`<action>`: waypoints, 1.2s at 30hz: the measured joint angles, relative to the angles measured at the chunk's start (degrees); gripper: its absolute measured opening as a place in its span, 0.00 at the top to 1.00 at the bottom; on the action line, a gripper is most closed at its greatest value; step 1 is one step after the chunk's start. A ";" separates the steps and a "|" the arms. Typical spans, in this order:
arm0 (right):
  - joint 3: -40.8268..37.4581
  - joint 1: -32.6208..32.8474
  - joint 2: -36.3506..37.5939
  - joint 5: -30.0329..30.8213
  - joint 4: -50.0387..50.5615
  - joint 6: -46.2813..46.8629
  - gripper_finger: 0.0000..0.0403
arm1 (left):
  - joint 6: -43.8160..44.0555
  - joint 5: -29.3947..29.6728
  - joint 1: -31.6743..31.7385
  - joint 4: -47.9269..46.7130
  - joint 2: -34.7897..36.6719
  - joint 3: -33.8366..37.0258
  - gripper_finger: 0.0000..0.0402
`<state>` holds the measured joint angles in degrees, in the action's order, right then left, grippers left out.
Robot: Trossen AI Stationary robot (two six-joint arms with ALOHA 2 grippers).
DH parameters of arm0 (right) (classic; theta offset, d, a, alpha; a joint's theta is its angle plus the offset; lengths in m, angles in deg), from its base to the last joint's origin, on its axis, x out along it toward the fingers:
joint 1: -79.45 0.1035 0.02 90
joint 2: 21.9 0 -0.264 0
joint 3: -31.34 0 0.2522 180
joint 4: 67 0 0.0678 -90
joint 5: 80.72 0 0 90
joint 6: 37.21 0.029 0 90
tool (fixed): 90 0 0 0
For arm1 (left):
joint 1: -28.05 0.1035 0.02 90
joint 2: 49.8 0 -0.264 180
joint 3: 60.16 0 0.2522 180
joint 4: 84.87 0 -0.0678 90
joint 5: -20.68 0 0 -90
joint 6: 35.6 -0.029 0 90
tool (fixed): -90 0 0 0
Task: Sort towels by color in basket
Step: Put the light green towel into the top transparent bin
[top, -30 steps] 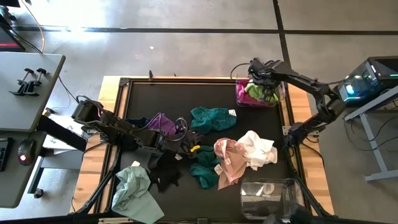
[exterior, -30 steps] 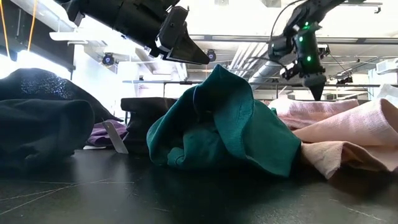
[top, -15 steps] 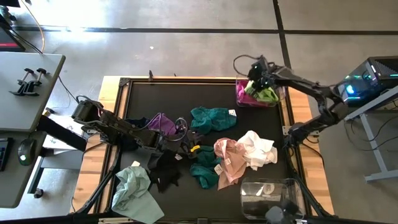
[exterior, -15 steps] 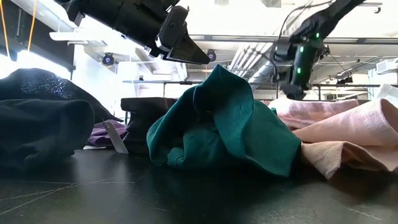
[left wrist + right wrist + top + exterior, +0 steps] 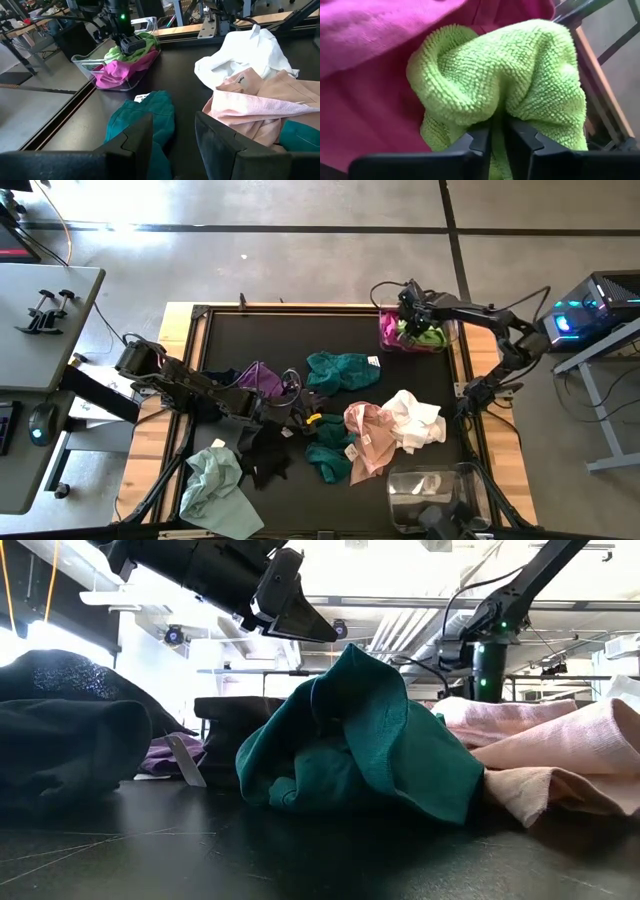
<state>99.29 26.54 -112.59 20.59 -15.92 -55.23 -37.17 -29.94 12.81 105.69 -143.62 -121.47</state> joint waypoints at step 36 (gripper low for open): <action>1.84 -4.50 1.39 -6.87 1.84 -3.50 0.98 | -0.12 0.00 -0.02 -0.04 0.00 0.00 0.67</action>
<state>101.13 22.04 -111.20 13.72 -14.08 -58.73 -37.29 -29.94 12.78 105.64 -143.62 -121.47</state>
